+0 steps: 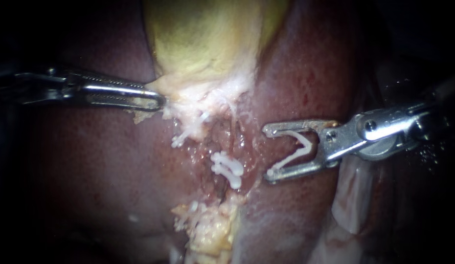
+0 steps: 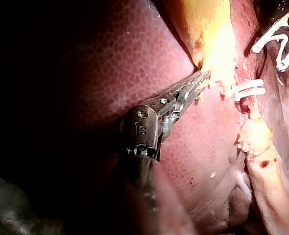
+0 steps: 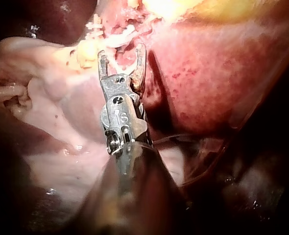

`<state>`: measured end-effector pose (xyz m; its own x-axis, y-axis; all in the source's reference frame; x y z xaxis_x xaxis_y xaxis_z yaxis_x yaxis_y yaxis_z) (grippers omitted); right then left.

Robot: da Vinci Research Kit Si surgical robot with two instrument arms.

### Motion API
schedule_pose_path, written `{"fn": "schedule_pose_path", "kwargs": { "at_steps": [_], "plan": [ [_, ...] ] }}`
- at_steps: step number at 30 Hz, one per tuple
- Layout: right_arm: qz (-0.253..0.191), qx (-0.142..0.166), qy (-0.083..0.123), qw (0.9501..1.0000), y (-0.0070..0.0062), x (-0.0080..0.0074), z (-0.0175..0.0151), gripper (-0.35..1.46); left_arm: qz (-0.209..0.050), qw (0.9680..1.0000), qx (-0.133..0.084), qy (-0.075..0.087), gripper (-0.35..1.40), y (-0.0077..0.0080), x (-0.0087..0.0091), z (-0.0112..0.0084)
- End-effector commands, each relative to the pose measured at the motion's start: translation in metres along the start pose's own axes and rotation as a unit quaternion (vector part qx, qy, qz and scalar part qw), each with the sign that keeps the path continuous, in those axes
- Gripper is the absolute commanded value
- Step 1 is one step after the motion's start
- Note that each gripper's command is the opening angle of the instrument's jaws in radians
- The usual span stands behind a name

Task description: Clipping third clip right tube

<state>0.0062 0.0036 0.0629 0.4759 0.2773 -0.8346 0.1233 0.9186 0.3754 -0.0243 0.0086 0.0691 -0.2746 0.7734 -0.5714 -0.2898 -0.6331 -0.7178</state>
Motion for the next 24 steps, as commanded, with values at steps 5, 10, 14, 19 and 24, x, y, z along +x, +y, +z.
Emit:
{"fn": "schedule_pose_path", "kwargs": {
  "at_steps": [5, 10, 14, 19, 24],
  "plan": [
    [0.0, 0.0, 0.0, 1.0, 0.0, 0.0001, 0.0, 0.5, -0.004, 1.0, -0.002, 0.0, -0.35, 0.0004, 0.0014, -0.0033],
    [-0.002, -0.002, -0.002, 1.0, 0.0, 0.0002, 0.0003, 0.5, -0.011, 0.9998, 0.011, 0.009, -0.35, 0.0003, 0.003, -0.0069],
    [0.044, 0.006, 0.021, 0.9988, 0.0003, 0.0002, 0.0011, 0.5, -0.011, 0.9998, 0.012, 0.01, -0.35, 0.0005, 0.0031, -0.0067],
    [0.118, 0.025, 0.062, 0.9907, 0.0013, -0.0002, 0.0032, 0.5, -0.012, 0.9998, 0.013, 0.011, -0.35, 0.001, 0.0032, -0.0067],
    [0.165, 0.035, 0.077, 0.9826, 0.0027, -0.0008, 0.0059, 0.5, -0.012, 0.9998, 0.014, 0.011, -0.35, 0.0013, 0.0033, -0.0066]
  ]
}}
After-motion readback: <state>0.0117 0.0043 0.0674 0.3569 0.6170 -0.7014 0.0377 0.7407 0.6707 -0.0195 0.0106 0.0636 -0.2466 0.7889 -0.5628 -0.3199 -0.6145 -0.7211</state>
